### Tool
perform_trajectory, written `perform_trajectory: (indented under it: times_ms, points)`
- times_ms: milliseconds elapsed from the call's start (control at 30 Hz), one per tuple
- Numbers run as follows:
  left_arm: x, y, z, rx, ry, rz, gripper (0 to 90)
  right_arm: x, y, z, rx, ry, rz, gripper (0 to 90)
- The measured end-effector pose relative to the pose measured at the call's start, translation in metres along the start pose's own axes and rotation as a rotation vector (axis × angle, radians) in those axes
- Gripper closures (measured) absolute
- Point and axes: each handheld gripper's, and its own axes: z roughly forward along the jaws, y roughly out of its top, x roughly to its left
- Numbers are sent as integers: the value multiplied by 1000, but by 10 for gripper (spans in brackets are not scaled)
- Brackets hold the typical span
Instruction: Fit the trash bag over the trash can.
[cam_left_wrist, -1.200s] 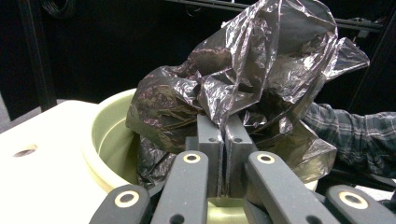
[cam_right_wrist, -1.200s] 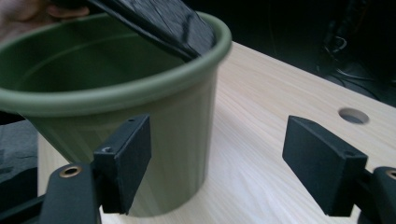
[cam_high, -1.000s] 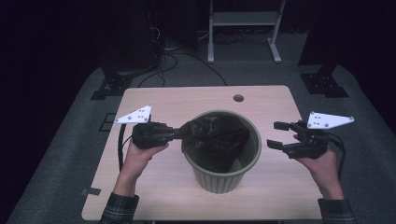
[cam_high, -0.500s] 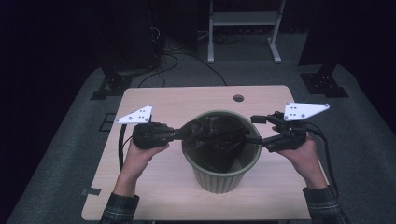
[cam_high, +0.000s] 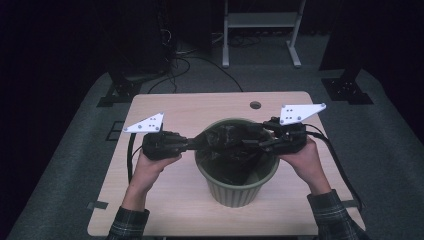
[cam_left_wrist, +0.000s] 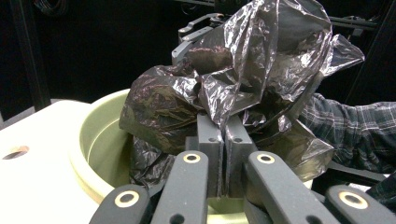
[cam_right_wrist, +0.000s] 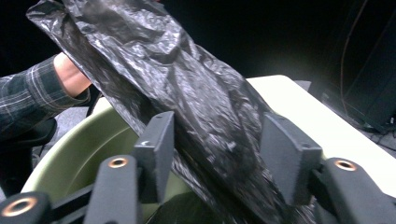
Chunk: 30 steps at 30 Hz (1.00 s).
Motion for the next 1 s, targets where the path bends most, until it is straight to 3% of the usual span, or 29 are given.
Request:
perform_trajectory:
  times_ms: [100,300,400,533,667,900,1000]
  points:
    - [-1,0,2,4,-6,2,878,1,1,3,0,16,-14,582]
    - [-1,0,3,6,-9,4,878,0,3,5,10,29,-21,899]
    - [-1,1,2,-1,-2,6,865,-5,3,5,40,14,-1,900]
    - [-1,2,-2,-22,18,9,809,-8,0,8,108,-12,16,900]
    - [-2,3,-4,-35,45,14,731,-10,-3,12,140,-29,27,900]
    - [-3,4,0,-51,95,14,551,-17,-6,7,141,-91,49,900]
    - [-4,4,-1,-57,119,17,480,-22,-8,2,117,-122,68,900]
